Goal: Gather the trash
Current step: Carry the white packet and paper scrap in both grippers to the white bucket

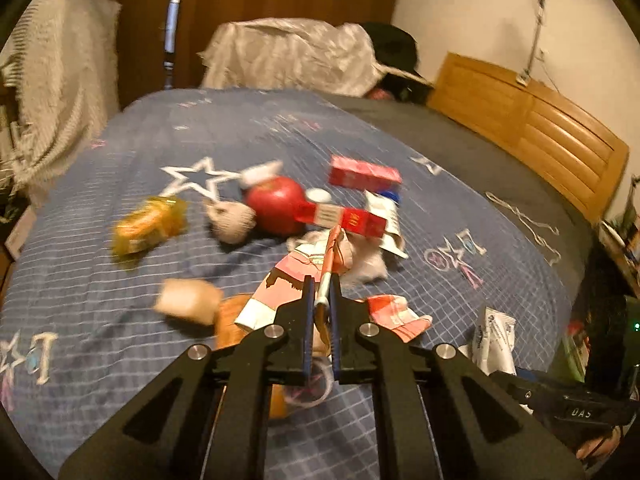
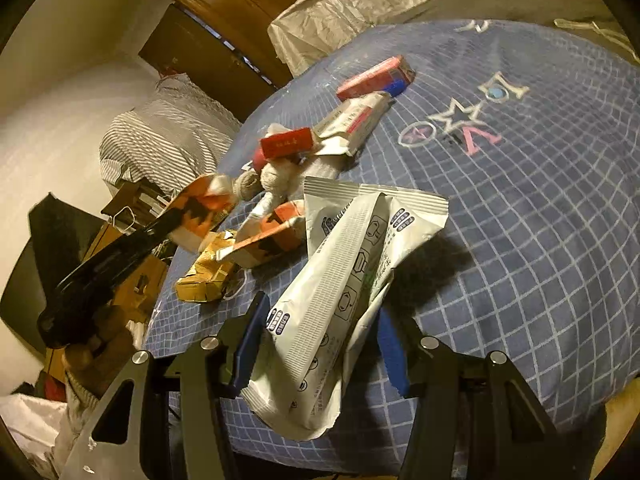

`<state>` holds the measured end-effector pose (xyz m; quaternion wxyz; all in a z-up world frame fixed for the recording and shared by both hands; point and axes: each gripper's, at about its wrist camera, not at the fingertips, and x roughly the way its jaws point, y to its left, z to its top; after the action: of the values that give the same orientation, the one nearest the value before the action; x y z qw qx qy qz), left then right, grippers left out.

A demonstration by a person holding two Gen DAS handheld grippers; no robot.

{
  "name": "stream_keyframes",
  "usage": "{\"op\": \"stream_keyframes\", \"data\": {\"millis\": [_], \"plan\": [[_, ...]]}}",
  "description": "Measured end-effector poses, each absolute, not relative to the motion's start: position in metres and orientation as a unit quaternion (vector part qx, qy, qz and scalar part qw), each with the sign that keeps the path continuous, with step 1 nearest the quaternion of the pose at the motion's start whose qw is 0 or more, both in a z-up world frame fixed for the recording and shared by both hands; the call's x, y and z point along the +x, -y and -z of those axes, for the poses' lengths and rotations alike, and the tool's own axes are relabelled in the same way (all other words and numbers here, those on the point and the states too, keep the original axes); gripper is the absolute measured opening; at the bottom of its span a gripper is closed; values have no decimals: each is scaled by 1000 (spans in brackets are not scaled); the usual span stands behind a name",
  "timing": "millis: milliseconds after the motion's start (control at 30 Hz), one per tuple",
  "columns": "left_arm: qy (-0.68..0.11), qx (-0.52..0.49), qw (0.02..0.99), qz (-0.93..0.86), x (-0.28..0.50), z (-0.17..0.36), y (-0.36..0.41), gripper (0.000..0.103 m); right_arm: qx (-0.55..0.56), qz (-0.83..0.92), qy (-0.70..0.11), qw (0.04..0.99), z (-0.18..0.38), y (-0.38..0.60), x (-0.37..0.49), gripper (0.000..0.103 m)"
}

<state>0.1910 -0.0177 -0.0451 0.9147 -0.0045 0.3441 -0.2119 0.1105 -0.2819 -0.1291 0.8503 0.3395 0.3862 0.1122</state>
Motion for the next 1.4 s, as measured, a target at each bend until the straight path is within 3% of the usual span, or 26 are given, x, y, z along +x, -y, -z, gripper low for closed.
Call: {"op": "stream_keyframes", "data": {"millis": [467, 1000, 1400], "plan": [[-301, -44, 950, 65, 133, 6, -93, 5, 217, -157, -325, 907, 50, 222, 117, 54], [-288, -85, 943, -146, 94, -9, -278, 5, 67, -345, -293, 889, -48, -22, 170, 54], [-284, -97, 921, -248, 75, -14, -384, 5, -25, -437, -303, 847, -87, -213, 201, 54]]}}
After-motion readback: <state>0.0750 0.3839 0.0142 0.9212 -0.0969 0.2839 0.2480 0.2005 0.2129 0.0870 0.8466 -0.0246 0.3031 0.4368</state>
